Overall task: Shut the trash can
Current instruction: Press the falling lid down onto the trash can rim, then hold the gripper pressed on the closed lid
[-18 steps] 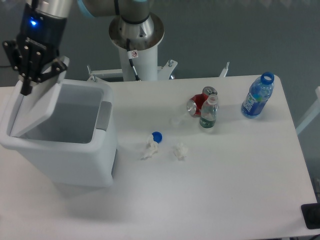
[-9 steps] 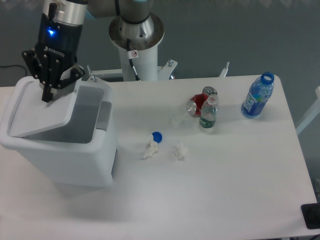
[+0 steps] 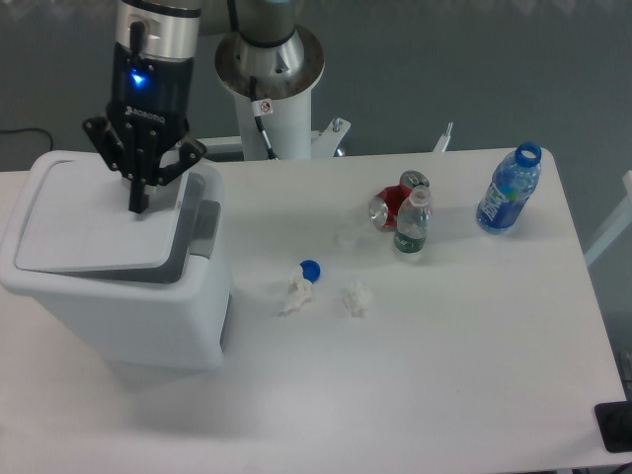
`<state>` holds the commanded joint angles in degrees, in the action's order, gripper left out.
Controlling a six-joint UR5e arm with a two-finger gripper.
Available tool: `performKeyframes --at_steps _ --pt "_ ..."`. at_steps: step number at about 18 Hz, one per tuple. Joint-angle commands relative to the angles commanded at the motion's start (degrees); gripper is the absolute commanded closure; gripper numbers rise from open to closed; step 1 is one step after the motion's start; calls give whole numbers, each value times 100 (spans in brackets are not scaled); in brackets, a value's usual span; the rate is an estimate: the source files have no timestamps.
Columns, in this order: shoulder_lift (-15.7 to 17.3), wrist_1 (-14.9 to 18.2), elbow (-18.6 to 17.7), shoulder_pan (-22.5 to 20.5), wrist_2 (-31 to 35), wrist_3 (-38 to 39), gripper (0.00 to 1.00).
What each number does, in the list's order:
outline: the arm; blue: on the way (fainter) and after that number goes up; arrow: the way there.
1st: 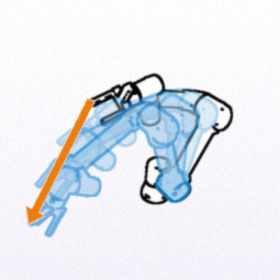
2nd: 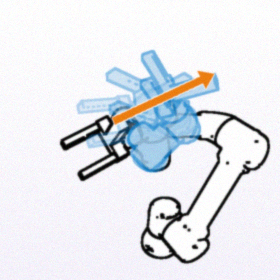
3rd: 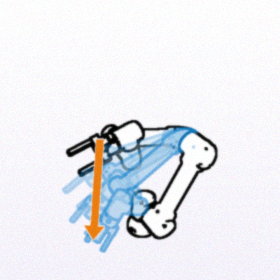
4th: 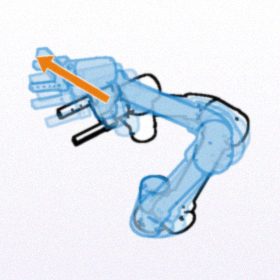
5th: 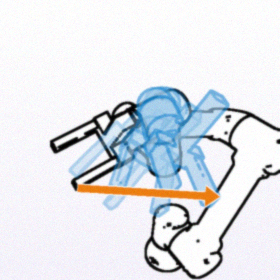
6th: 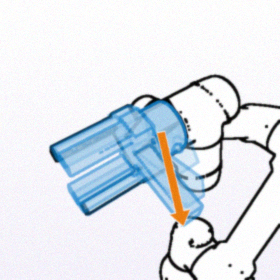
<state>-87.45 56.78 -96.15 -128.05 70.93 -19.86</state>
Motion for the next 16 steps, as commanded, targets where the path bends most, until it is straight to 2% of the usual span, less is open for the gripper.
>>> performKeyframes --at_steps 3,16 --pt "0 9 0 -44 272 -26 89" --pt "-26 18 -44 -71 308 -150 89"
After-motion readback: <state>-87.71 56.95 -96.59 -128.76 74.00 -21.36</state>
